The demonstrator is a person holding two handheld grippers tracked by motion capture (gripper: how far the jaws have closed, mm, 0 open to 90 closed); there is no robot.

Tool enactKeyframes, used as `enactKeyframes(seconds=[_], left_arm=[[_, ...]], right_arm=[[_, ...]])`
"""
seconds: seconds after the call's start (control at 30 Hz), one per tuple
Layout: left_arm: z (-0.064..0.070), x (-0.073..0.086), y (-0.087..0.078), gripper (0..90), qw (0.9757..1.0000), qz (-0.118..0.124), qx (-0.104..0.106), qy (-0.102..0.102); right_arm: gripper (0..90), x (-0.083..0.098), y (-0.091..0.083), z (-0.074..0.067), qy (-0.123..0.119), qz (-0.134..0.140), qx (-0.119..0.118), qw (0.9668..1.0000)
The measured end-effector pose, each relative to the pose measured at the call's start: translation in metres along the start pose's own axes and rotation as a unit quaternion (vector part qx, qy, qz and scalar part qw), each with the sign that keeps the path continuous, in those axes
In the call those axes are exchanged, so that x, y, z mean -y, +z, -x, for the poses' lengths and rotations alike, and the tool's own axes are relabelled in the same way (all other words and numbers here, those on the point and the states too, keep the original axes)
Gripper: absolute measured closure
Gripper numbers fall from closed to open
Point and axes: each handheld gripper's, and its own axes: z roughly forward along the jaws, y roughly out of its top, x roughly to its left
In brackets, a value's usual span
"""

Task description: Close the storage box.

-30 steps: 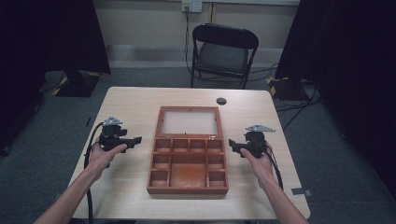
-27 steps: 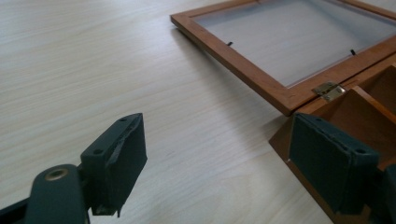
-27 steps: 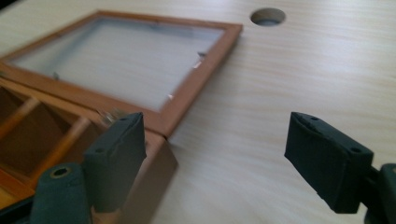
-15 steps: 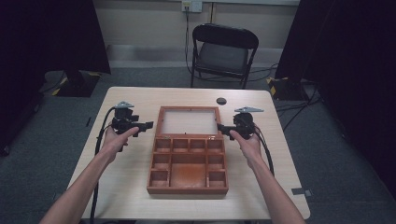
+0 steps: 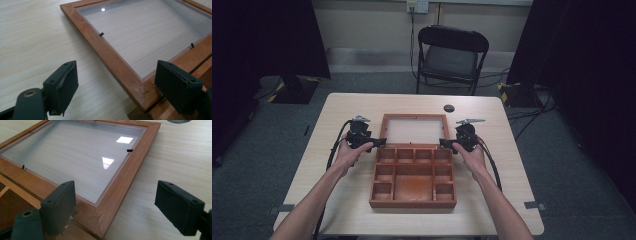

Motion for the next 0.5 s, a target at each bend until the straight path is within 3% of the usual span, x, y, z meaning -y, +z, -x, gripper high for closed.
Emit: enactKeyframes(seconds=[0.2, 0.43, 0.5], left_arm=[[0.0, -0.001, 0.007, 17.8, 0.9997, -0.006, 0.011, -0.022], [-0.001, 0.001, 0.009, 16.0, 0.9993, -0.005, 0.017, -0.033], [0.001, 0.0, 0.009, 16.0, 0.9995, -0.006, 0.014, -0.026]], right_arm=[[15.1, -0.003, 0.009, -0.003, 0.007, -0.008, -0.011, 0.9999], [14.6, 0.0, 0.018, -0.005, 0.047, -0.008, -0.044, 0.9979], [13.4, -0.001, 0.02, -0.005, 0.058, -0.013, -0.048, 0.9971]])
